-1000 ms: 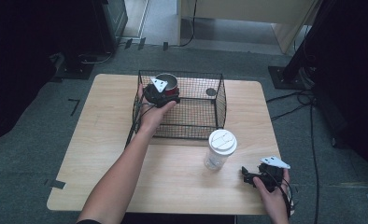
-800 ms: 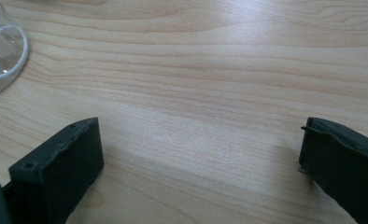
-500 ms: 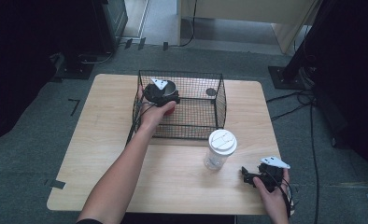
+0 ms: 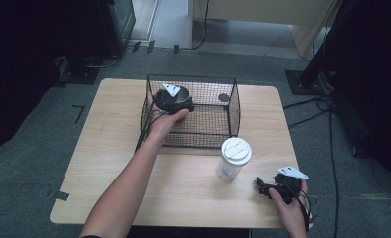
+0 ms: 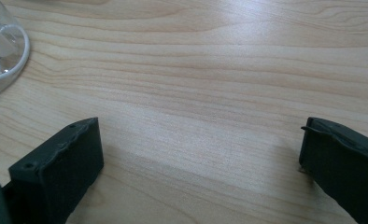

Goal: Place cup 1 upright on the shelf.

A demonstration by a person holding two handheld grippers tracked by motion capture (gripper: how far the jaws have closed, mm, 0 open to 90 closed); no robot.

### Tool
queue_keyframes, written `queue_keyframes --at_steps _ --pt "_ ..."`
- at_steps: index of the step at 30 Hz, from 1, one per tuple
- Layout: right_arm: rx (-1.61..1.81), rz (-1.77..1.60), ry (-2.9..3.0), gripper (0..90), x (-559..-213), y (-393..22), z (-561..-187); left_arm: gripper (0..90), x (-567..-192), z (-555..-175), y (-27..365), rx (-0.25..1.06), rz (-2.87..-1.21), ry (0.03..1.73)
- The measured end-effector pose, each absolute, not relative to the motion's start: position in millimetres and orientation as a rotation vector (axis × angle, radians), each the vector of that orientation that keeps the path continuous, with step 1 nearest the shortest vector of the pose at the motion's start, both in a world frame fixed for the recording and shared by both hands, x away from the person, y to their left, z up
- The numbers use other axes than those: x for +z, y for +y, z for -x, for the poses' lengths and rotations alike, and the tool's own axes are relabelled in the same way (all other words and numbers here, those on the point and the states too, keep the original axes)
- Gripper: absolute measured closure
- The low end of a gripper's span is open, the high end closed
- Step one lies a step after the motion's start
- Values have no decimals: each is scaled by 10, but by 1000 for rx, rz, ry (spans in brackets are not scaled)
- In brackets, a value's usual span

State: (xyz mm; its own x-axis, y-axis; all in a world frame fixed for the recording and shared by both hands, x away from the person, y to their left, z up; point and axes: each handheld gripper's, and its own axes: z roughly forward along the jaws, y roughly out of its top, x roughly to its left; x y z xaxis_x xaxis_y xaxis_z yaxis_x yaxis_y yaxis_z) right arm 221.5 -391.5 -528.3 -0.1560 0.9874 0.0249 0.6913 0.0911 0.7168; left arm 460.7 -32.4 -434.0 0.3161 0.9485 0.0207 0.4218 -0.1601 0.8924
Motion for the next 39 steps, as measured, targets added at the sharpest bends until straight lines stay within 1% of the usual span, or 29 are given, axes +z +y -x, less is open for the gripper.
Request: queue_keyframes --at_steps 2,3,8,11,14,18,22,27,39 --pt "828 -1644 1904 0 -5283 -3915 -2215 30 -4315 -4580 -328 815 -1730 1243" --pt "829 -1644 1904 0 -5284 -3915 -2215 60 -4299 -4564 -323 836 -1721 1238" --pt "828 -1644 1904 0 -5283 -3914 -2215 54 -4311 -4552 -279 862 -1703 1252" --pt "828 -1645 1904 0 -5283 -3914 -2215 52 -4273 -4529 -264 888 -1671 1224" --pt "828 -1644 1904 0 -5284 -3914 -2215 51 -4205 -4508 -240 865 -1616 1189" --pt "828 -1644 1904 0 -5283 -3914 -2215 36 -4149 -4495 -194 824 -1588 1183" --pt "828 -1644 1904 0 -5283 -3914 -2215 34 -4092 -4465 -167 837 -1559 1134" --pt "828 -1644 1904 0 -5283 -3915 -2215 34 -3998 -4399 -150 807 -1526 1077" --pt "828 -1644 1904 0 -5283 -3915 -2215 34 -3700 -4135 42 823 -1441 1034"
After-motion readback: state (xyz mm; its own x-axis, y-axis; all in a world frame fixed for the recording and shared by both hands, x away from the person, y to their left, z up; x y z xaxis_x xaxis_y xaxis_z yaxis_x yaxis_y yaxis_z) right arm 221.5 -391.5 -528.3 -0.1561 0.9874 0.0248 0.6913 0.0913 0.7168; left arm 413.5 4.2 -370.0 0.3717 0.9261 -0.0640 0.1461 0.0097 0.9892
